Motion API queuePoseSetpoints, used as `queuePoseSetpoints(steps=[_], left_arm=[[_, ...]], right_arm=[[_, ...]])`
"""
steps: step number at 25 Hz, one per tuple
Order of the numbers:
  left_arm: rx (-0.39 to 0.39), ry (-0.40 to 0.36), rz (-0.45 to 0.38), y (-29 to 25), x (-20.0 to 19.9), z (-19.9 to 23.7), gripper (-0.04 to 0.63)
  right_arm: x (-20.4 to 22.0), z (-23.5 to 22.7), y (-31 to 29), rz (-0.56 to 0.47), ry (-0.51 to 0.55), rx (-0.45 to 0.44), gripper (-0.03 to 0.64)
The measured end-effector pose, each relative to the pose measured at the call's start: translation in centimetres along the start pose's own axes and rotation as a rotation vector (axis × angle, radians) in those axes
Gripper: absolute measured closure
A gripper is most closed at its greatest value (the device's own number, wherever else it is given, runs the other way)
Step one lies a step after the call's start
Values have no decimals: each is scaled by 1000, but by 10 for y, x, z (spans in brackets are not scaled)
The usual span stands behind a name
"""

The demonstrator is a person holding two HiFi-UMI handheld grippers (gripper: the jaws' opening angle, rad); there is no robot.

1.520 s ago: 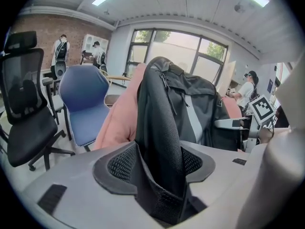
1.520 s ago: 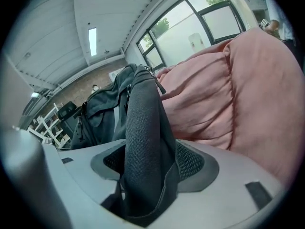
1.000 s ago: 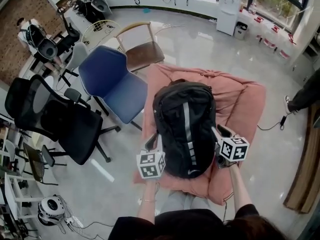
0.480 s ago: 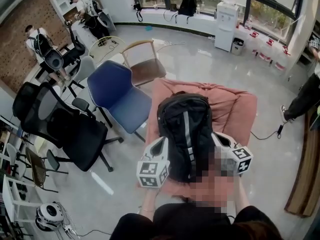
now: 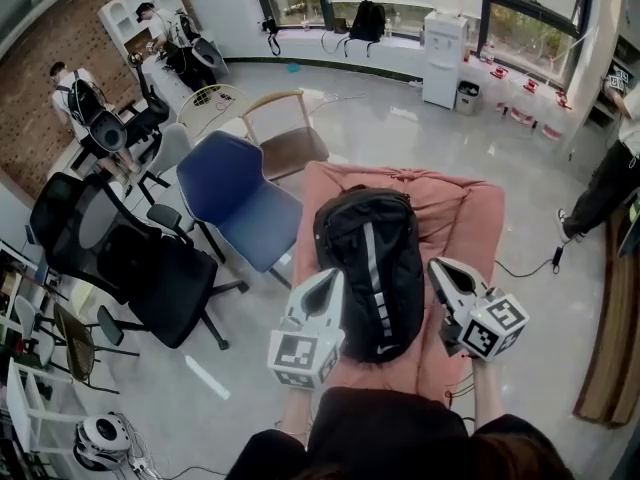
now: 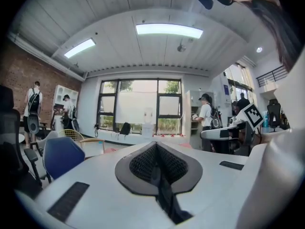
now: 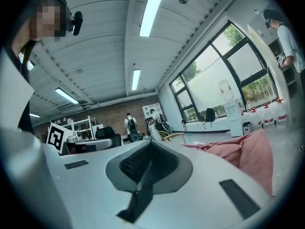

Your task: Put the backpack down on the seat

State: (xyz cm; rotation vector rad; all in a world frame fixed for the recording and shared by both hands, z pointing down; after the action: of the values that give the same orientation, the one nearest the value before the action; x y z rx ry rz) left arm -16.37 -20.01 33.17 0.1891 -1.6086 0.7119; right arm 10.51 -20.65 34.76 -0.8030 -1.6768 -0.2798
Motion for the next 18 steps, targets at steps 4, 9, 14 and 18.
queuePoseSetpoints(steps=[4,9,14,18], left_arm=[[17,-30,-46,8,-16,-5,583],[-2,-52,-116,19,-36,-8,583],[-13,-87,-149,22,-41,-9,583],[-27,-101,-144,24,-40,-8,583]], right_arm=[[-20,13,12,-39,68,-3,604],[-41,28,20,-105,193,-10,604],[-47,32,23,-149,225,-11,605],[-44,28,25,-157,219,-4,605]])
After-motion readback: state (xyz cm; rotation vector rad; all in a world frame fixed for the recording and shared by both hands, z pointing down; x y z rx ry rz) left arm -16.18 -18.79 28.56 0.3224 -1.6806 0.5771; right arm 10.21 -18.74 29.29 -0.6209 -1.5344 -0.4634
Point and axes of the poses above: the fingertips, and each gripper's own axes: y backward along the fingers, z to its left, x out of its underside, the point moved 9 cm from there along y, backward along the fingers, and after that the axes turned 13 degrees about z, right-handed, at the moved point
